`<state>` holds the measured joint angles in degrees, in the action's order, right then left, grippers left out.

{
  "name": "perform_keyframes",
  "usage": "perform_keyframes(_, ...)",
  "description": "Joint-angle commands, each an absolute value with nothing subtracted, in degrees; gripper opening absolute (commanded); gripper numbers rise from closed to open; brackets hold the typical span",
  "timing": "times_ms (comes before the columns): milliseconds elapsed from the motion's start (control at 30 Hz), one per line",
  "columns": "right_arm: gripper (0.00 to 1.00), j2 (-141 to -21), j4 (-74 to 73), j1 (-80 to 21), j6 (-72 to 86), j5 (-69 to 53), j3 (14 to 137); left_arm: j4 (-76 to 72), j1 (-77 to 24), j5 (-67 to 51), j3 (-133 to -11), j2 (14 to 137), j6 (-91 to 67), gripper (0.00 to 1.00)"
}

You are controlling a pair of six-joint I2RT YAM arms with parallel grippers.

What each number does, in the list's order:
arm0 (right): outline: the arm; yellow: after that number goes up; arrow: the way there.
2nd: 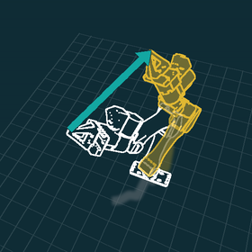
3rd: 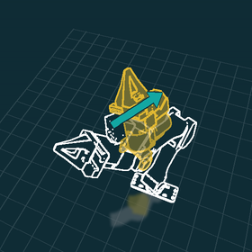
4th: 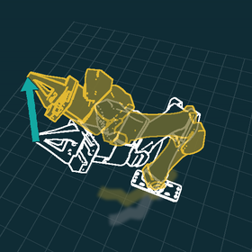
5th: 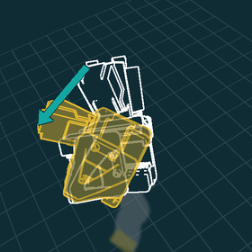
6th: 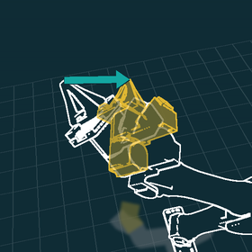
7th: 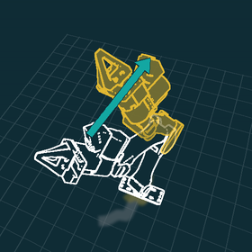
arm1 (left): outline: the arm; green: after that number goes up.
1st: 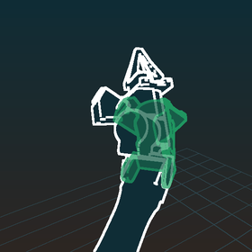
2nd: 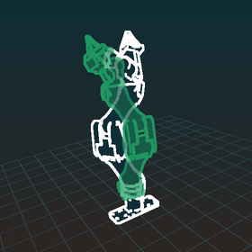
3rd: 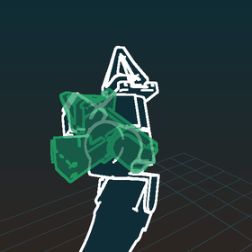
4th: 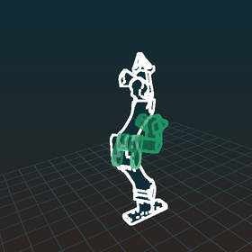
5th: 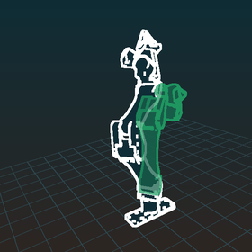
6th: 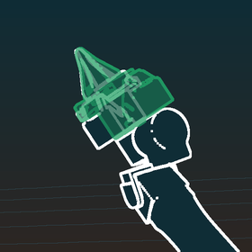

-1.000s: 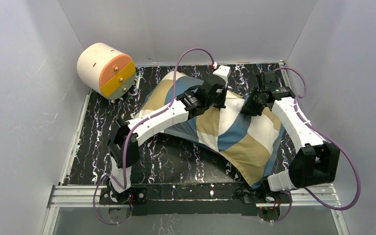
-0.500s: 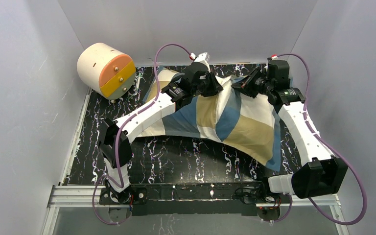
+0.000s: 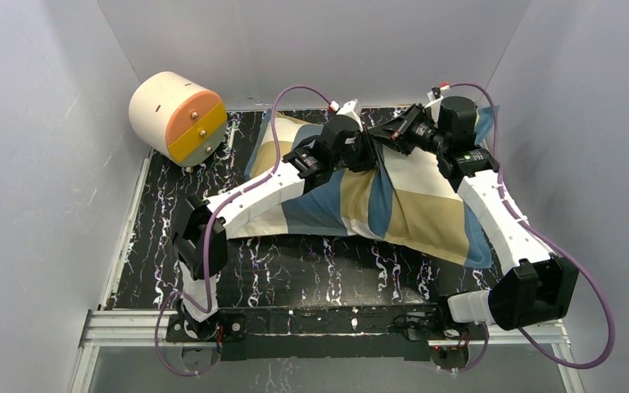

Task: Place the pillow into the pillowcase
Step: Stuff the pillow into the pillowcase.

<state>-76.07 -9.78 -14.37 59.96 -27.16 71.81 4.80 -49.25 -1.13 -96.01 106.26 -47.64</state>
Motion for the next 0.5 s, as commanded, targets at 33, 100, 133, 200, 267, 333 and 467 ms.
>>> perform_keyframes(33,0.01,-74.1,2.5,-17.3,65.4,-31.2,74.2,-1.8,-52.5,-5.2,-99.5,107.0,-49.9,0.00)
perform_keyframes(100,0.01,-73.6,5.8,-17.3,67.9,-31.7,73.3,-0.6,-52.6,-4.5,-98.8,106.8,-49.3,0.00)
perform_keyframes(133,0.01,-73.6,7.7,-17.3,69.4,-32.4,72.9,-0.6,-52.6,-4.0,-97.6,106.4,-49.2,0.00)
perform_keyframes(200,0.01,-74.2,10.3,-17.3,71.7,-33.9,73.2,-0.8,-52.8,-2.9,-95.5,105.8,-49.0,0.00)
perform_keyframes(267,0.01,-74.9,11.5,-17.6,72.4,-34.5,74.4,-0.6,-52.8,-1.7,-94.2,105.6,-48.7,0.00)
perform_keyframes(333,0.01,-75.2,11.6,-17.6,72.5,-34.3,75.5,-0.4,-52.8,0.2,-93.9,105.8,-48.2,0.00)
perform_keyframes(467,0.01,-76.2,12.0,-17.7,72.4,-35.5,77.7,1.8,-52.7,1.8,-95.7,108.1,-47.9,0.00)
